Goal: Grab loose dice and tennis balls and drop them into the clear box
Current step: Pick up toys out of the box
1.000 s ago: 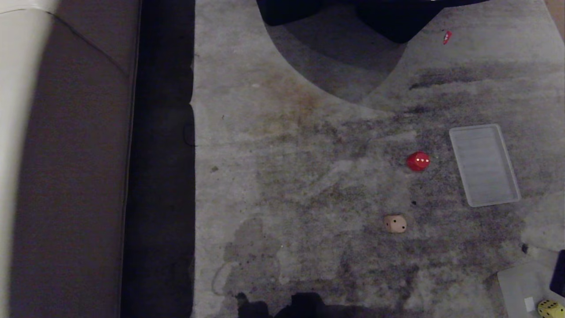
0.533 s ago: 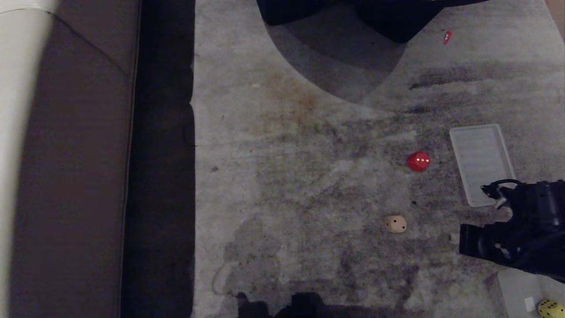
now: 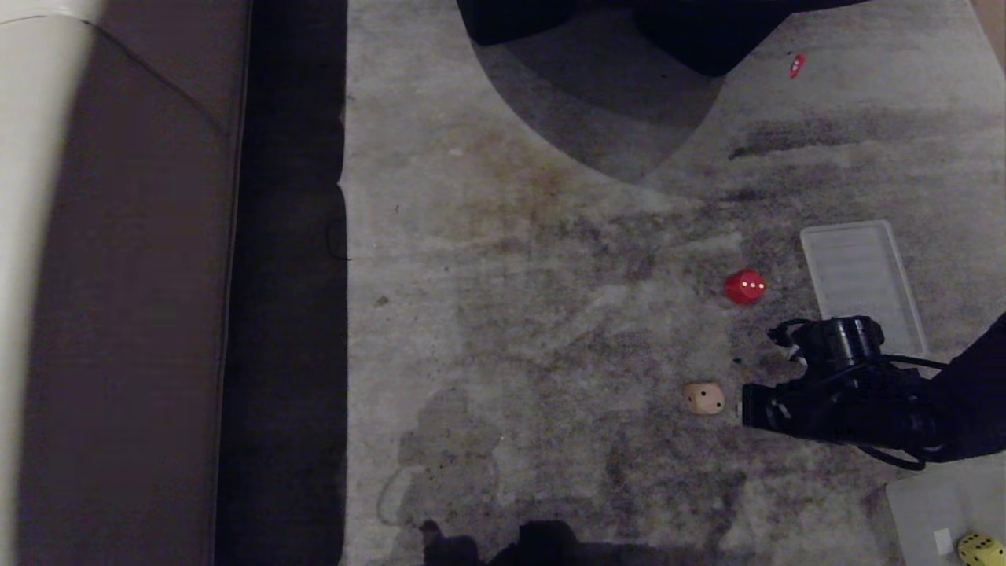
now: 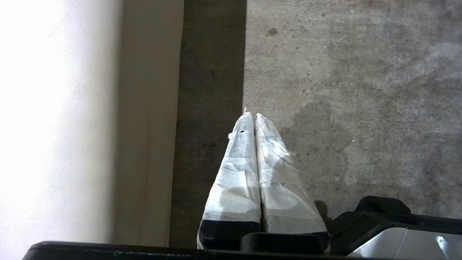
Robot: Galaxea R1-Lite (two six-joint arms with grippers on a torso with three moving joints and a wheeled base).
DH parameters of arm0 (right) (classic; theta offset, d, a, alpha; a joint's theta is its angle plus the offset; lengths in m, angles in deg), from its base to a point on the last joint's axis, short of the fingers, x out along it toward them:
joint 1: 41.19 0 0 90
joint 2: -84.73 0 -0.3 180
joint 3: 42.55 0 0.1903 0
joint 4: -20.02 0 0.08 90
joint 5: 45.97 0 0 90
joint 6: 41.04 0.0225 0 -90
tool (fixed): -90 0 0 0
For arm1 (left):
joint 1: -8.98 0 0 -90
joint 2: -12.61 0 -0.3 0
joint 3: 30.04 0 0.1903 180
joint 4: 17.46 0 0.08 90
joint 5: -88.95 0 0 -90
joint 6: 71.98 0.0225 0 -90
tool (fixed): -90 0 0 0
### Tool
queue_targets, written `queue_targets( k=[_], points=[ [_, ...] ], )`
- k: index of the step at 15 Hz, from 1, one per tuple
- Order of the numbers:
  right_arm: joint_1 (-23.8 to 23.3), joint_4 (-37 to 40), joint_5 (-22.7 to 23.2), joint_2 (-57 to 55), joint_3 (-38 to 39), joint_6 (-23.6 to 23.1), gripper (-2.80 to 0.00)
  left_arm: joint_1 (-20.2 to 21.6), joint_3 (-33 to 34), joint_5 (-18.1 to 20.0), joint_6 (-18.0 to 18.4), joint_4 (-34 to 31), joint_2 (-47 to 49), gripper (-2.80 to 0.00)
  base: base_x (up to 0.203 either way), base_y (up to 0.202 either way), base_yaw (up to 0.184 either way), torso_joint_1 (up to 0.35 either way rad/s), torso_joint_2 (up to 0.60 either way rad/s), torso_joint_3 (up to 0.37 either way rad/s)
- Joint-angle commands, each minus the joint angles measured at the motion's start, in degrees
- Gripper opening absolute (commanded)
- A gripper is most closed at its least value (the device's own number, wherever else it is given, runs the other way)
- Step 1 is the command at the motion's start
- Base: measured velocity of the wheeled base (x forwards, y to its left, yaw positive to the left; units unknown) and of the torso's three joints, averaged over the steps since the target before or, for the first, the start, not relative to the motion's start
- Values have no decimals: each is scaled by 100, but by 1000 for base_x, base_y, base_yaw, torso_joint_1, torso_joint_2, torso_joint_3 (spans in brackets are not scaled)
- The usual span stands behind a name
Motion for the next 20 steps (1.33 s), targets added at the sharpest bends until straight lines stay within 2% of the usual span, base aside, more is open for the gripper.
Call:
queue_targets(
  k=[1, 4, 10, 14, 20],
  points=[
    [7, -40, 13, -424, -142, -6, 0, 2, 9, -2, -4, 1, 1, -280, 0, 0, 0, 0, 0, 0],
    [-24, -90, -3, -648, -268, -425, 0, 2, 9, -2, -4, 1, 0, -280, 0, 0, 0, 0, 0, 0],
    [-53, -731, 13, -1154, -552, -621, 0, -7, 9, -2, -4, 1, 6, -280, 0, 0, 0, 0, 0, 0],
    [-44, -1342, -5, -1624, -643, -1191, 0, -7, 9, -2, -4, 1, 9, -280, 0, 0, 0, 0, 0, 0],
    [-59, -1372, -38, -1920, -929, -1218, 0, 2, 9, -2, -4, 1, 6, -280, 0, 0, 0, 0, 0, 0]
  ],
)
